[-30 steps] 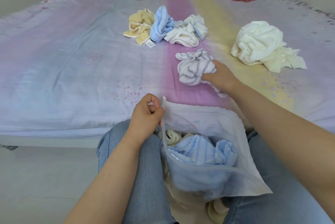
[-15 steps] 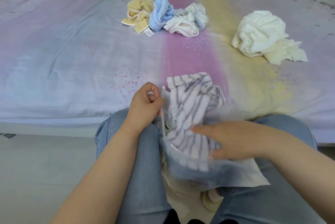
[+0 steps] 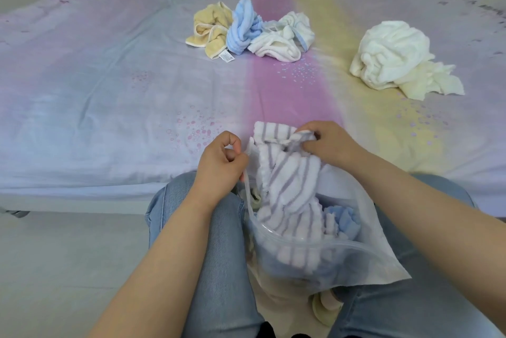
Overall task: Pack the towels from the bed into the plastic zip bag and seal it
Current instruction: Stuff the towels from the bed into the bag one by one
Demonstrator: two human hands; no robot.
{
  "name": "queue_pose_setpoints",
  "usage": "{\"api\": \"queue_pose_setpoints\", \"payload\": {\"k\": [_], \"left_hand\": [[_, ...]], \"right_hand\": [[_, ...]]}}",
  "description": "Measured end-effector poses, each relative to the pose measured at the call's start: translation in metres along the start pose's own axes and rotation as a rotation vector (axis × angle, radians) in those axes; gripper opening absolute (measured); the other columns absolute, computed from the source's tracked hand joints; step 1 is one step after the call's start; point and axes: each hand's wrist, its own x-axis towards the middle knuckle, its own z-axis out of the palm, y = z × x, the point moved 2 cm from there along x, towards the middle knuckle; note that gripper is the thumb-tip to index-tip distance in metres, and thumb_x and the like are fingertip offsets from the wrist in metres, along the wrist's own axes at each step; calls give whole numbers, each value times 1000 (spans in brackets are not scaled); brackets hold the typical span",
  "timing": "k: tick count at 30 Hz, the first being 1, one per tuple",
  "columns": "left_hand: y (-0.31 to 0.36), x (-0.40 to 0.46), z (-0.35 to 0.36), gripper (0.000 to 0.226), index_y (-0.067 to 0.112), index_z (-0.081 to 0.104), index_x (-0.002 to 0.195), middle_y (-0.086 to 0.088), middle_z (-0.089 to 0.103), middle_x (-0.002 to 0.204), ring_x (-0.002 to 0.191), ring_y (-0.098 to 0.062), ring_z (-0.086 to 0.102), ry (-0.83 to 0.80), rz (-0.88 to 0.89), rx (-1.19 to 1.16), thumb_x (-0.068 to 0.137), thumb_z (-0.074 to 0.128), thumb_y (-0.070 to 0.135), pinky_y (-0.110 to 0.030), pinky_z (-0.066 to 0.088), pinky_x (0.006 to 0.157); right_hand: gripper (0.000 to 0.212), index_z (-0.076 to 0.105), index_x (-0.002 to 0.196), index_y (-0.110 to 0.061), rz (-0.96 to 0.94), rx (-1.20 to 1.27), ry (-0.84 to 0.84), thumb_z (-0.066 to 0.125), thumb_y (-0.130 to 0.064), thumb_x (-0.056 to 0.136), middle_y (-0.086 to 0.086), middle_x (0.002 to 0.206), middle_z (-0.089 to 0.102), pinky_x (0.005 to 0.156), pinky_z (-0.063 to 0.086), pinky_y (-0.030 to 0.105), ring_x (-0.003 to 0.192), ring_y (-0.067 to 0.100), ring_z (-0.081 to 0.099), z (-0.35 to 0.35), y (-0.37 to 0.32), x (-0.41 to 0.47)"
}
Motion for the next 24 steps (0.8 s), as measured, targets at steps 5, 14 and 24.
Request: {"api": "queue_pose_setpoints", "payload": {"k": [5,14,24], "left_hand": [[0,1,0,35,32,45,68,6,41,40,39,-14,46,9,-4,-10,80,50,-1,-25,40,46],[5,-3,3,27,23,45,71,9,45,38,40,-17,45,31,-12,11,79,53,-1,-24,38,47],[4,5,7,32,28,45,68,5,43,41,39,-18,46,16,-23,9,80,51,-1,-31,41,49]], "right_hand": [[39,67,105,-32,-434,9,318,54,-7,77,-11,99,56,67,36,8,78,1,53,-24,-34,-59],[56,52,131,-37,-115,-356,-449,32,-66,88,-16,138,50,103,39,29,124,4,48,4,-28,-120],[53,52,131,-19,-9,-349,-737,25,-51,99,-2,135,53,108,34,36,122,16,49,35,-7,-72]]}}
